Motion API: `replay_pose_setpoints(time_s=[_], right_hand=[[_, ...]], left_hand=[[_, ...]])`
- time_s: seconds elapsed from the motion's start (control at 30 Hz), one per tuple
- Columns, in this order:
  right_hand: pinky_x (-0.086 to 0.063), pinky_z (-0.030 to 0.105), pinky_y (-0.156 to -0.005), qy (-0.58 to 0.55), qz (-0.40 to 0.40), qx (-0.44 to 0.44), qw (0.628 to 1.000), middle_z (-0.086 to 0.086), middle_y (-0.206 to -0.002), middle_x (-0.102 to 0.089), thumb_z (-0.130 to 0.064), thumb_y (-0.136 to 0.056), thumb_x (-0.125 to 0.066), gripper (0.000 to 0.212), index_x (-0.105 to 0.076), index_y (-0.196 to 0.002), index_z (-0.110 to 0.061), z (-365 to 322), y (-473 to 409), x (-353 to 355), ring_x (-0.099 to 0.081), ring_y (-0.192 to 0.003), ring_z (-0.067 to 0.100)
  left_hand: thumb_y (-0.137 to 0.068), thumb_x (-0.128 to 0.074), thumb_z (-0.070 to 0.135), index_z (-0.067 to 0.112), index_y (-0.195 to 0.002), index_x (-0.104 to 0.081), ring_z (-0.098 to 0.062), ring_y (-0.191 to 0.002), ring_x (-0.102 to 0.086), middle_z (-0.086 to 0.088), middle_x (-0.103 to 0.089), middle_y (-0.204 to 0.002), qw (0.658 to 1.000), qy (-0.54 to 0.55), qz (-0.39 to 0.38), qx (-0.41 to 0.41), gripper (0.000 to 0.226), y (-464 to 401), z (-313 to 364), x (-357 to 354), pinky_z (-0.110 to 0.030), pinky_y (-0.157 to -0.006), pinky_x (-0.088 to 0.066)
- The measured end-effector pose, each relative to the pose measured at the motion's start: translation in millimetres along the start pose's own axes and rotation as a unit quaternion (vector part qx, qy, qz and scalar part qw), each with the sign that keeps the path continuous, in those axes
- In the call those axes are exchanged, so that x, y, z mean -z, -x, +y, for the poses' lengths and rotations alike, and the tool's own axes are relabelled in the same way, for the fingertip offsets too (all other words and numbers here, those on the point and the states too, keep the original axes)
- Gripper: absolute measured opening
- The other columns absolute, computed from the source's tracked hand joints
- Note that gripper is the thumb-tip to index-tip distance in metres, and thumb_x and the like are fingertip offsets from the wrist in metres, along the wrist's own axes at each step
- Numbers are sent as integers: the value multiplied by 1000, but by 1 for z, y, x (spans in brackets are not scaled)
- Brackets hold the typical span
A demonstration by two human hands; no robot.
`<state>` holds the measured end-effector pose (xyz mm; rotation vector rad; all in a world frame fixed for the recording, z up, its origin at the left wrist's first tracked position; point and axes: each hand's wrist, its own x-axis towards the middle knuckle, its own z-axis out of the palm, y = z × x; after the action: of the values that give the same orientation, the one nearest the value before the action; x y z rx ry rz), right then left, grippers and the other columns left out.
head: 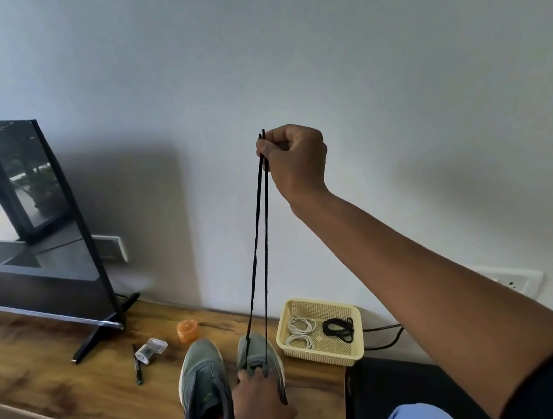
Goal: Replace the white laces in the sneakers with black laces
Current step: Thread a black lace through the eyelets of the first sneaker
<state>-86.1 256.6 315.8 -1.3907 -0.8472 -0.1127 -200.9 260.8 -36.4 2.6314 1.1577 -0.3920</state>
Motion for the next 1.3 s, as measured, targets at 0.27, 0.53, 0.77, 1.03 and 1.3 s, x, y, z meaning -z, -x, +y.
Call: replay_pose_setpoints(time_s=[0.27,0.53,0.77,1.03,1.3], right_hand=[[-62,51,-79,-9,11,21,1000,-6,-67,-74,-14,-77,-76,17,-70,-65,-25,-26,-15,6,-74,-74,23],[-62,50,-78,-11,10,44,999,-6,-66,-73,-12,-77,-76,20,-70,-65,-27,-39,-18,3,-73,-72,22],[-62,50,-77,-24,24,45,998,-6,-65,-73,-10,-79,-76,23,-69,-64,-27,-47,-14,-2,-73,-72,21],[-62,50,-80,-39,22,34,998,-8,-65,-74,-10,-80,-77,24,-70,-66,-28,-47,-9,-8,-74,-74,19],[-62,49,-77,-53,33,20,998,-8,-63,-72,-8,-81,-77,22,-71,-67,-23,-52,-8,-7,-73,-69,18]], left_hand=[[-73,-60,69,22,-150,-43,-33,-136,-34,-2,-45,-148,1000,-6,1,4,91,-1,2,1,-41,-102,-48],[-76,-60,69,21,-150,-43,-36,-141,-32,-3,-42,-154,1000,-26,11,4,90,-5,2,-3,-43,-102,-48],[-78,-60,69,20,-150,-45,-35,-142,-31,-4,-44,-154,999,-38,17,-1,89,-4,3,-2,-44,-102,-48],[-78,-59,71,19,-151,-44,-36,-141,-33,-6,-45,-153,999,-49,15,1,91,-7,0,-5,-45,-101,-49],[-76,-58,70,19,-149,-46,-36,-140,-33,-6,-45,-152,998,-53,19,4,90,-8,0,-9,-44,-100,-49]])
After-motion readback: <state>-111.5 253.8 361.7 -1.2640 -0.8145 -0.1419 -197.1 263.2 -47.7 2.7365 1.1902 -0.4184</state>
